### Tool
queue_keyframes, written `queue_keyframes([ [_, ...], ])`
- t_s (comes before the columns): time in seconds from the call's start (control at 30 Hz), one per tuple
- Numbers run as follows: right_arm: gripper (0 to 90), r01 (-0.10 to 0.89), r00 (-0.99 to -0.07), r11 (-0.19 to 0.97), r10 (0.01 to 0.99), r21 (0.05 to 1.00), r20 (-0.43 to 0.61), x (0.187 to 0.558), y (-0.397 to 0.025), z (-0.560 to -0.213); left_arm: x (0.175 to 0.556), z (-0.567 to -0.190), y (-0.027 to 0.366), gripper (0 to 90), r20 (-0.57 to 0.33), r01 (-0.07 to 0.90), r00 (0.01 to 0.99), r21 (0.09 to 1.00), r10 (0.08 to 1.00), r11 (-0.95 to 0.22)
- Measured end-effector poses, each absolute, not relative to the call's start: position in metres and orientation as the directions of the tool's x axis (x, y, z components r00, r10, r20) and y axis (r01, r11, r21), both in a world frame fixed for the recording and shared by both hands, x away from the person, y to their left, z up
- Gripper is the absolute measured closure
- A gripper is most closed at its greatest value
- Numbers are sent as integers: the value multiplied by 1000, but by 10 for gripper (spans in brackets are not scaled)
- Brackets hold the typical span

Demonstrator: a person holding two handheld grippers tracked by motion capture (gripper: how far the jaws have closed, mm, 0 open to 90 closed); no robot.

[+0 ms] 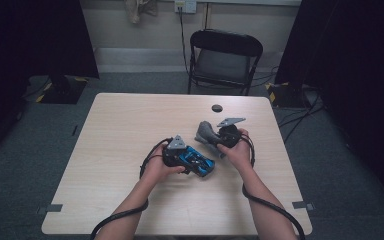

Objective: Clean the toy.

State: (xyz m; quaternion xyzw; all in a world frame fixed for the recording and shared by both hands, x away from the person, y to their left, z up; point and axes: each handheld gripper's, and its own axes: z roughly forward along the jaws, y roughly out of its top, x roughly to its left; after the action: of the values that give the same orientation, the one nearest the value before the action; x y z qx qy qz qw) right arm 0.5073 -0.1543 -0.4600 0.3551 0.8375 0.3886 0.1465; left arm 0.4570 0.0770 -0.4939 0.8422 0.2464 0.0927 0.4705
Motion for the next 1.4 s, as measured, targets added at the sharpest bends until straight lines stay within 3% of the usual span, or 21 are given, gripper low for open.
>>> queue_keyframes([
  [0.53,753,463,-761,500,647,732,40,519,-107,-485,456,-496,79,149,-77,322,861,848,503,-421],
  [0.8,754,434,-792,541,610,720,19,514,-108,-484,457,-495,78,150,-80,327,862,843,501,-428],
  [1.4,753,458,-779,516,626,724,47,507,-117,-485,457,-494,78,153,-79,329,862,839,500,-434],
])
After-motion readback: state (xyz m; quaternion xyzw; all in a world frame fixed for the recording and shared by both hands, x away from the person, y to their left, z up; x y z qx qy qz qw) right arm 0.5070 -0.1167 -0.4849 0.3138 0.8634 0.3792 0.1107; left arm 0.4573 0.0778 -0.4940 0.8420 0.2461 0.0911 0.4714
